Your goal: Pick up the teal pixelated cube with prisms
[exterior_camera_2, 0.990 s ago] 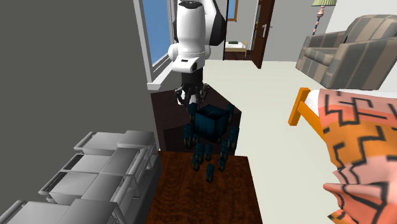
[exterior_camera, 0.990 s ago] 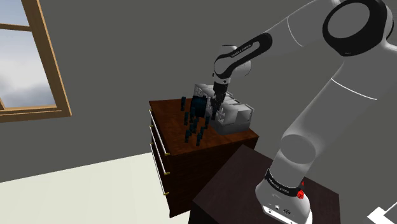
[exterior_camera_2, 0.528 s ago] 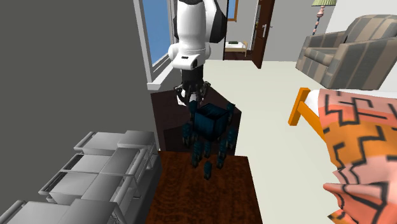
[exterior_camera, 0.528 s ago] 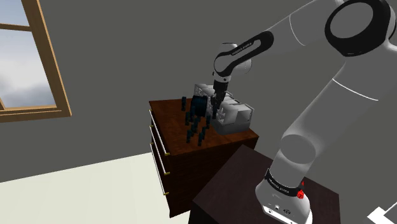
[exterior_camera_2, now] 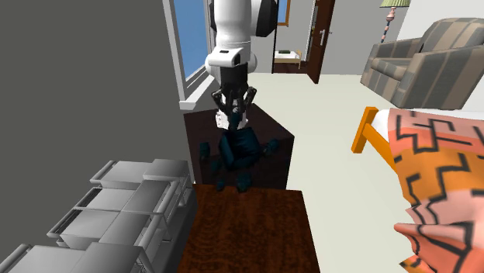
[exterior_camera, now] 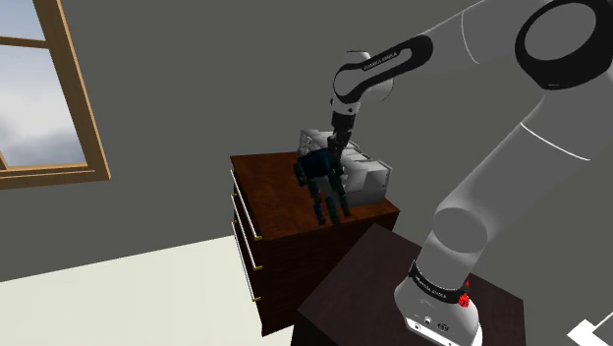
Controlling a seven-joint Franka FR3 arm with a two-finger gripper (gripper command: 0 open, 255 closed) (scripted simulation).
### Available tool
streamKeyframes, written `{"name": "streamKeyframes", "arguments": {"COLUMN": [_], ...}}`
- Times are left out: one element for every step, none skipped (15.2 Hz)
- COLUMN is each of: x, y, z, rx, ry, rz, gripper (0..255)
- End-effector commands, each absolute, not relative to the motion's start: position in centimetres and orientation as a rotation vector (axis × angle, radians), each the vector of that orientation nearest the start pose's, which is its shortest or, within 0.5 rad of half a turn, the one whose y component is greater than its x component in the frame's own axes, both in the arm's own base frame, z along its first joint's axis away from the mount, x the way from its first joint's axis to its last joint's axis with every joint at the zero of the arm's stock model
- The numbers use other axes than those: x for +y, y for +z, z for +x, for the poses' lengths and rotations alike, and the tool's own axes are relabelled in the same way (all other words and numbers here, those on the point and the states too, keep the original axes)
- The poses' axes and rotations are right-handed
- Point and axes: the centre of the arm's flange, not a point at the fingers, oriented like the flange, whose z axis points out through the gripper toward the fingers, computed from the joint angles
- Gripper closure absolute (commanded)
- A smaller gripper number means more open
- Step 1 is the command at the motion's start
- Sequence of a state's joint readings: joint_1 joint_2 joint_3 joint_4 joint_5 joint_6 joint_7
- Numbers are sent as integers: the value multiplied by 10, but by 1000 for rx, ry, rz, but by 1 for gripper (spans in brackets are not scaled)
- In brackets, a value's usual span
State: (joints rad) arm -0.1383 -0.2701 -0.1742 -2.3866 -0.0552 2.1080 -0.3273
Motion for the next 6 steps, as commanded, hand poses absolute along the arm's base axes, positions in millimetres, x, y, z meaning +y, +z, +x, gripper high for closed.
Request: {"name": "streamKeyframes", "arguments": {"x": [-143, -143, -143, -143, -143, -143], "y": [432, 438, 443, 448, 449, 449], "z": [431, 431, 431, 431, 431, 431], "rx": [-78, -78, -78, -78, -78, -78], "ry": [16, 16, 16, 16, 16, 16], "rz": [-3138, -3138, -3138, -3138, -3138, -3138], "gripper": [255, 255, 255, 255, 255, 255]}}
